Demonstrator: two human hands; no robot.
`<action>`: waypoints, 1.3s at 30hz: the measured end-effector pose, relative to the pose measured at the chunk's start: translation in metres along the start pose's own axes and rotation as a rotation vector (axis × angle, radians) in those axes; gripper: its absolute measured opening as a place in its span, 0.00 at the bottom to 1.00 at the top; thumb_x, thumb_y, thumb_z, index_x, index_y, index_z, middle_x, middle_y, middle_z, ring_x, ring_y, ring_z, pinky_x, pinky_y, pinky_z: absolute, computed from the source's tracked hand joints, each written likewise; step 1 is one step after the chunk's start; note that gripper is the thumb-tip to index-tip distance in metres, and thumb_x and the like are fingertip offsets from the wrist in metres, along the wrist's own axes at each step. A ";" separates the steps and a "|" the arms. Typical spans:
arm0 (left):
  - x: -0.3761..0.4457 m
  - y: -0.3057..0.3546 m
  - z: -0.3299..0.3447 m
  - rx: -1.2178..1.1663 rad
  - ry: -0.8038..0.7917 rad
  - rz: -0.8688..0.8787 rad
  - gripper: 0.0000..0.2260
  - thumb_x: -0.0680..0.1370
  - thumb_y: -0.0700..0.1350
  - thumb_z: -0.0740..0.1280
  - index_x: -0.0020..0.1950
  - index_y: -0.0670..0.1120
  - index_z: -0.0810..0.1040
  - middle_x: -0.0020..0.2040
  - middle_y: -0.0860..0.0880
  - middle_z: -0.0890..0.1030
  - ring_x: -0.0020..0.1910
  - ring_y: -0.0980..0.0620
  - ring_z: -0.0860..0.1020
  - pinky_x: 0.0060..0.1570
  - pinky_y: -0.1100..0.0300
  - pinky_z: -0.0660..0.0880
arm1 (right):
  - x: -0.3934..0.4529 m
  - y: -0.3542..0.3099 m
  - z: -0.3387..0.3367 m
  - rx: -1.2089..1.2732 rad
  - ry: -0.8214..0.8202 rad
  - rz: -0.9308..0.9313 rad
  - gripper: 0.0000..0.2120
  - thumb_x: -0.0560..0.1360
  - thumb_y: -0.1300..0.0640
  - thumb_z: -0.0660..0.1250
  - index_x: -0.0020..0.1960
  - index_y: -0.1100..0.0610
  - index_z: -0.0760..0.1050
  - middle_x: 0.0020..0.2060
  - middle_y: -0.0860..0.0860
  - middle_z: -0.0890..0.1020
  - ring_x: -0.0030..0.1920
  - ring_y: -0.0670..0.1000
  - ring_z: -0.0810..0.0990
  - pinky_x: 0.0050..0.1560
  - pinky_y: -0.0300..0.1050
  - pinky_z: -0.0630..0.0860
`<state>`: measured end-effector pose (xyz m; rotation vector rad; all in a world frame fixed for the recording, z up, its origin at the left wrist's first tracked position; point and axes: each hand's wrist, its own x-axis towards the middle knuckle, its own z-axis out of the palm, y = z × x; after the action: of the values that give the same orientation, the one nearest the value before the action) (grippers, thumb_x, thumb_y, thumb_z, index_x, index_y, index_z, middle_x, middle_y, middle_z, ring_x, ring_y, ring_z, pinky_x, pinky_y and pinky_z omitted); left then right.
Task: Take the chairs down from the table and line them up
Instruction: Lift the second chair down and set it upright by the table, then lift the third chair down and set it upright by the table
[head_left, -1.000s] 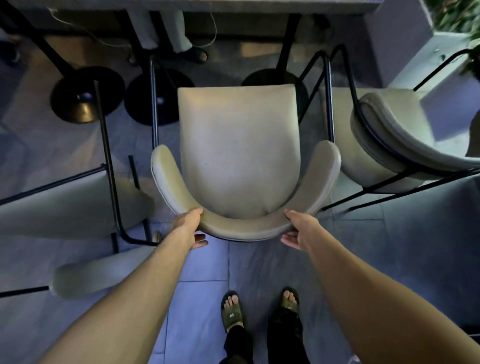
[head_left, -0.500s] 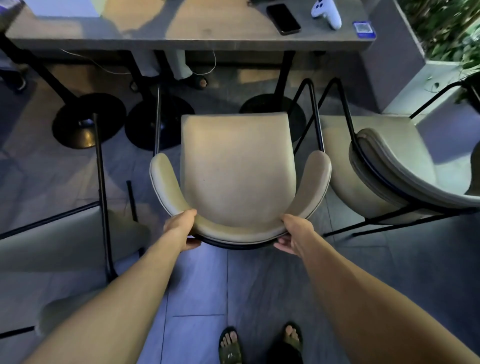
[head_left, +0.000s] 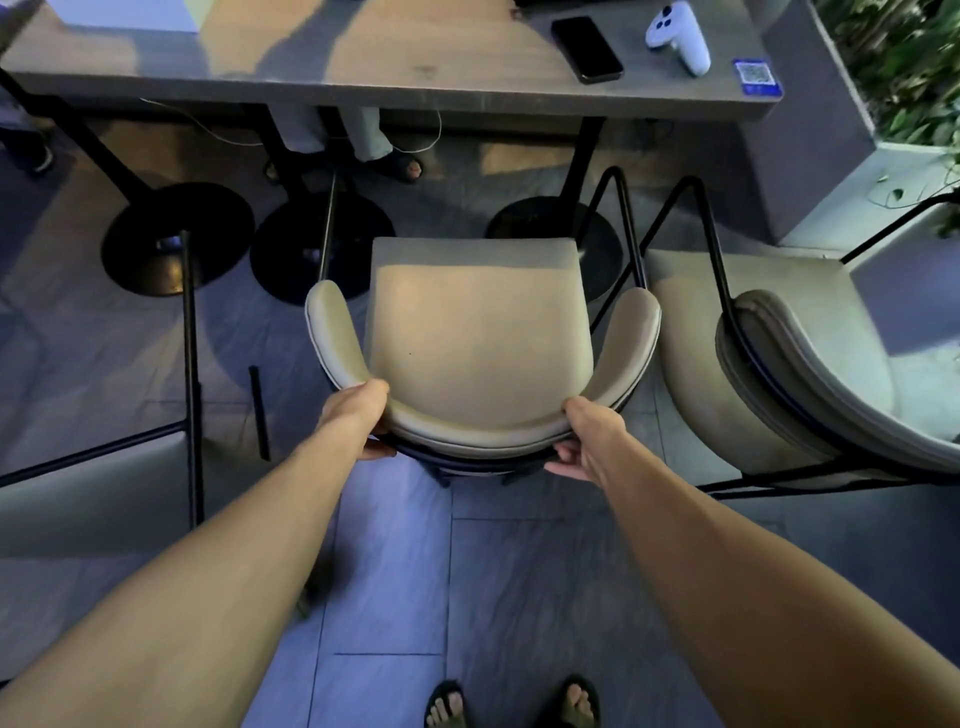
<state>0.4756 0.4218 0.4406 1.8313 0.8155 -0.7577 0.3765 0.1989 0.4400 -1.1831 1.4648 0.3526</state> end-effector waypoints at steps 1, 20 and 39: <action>0.002 0.004 0.000 0.005 0.001 0.004 0.07 0.72 0.48 0.65 0.41 0.44 0.74 0.43 0.40 0.81 0.43 0.41 0.81 0.39 0.42 0.82 | 0.001 -0.006 0.002 -0.006 0.002 0.002 0.05 0.74 0.55 0.61 0.42 0.57 0.71 0.32 0.55 0.74 0.25 0.50 0.68 0.31 0.52 0.81; 0.003 0.022 -0.005 0.051 -0.112 0.003 0.15 0.73 0.50 0.63 0.55 0.42 0.77 0.50 0.41 0.82 0.45 0.42 0.82 0.32 0.50 0.82 | -0.001 -0.021 0.011 -0.115 0.162 0.009 0.07 0.73 0.55 0.60 0.45 0.59 0.72 0.29 0.55 0.73 0.24 0.50 0.68 0.27 0.45 0.78; 0.030 -0.122 -0.331 -0.328 -0.239 -0.085 0.17 0.80 0.60 0.58 0.45 0.47 0.75 0.46 0.49 0.81 0.44 0.52 0.80 0.43 0.56 0.77 | -0.197 0.129 0.311 -0.469 -0.495 -0.278 0.31 0.76 0.31 0.49 0.41 0.56 0.74 0.34 0.52 0.79 0.33 0.49 0.79 0.37 0.41 0.73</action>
<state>0.4444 0.7735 0.4706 1.3931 0.8109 -0.8255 0.4156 0.5854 0.4698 -1.5153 0.7934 0.7620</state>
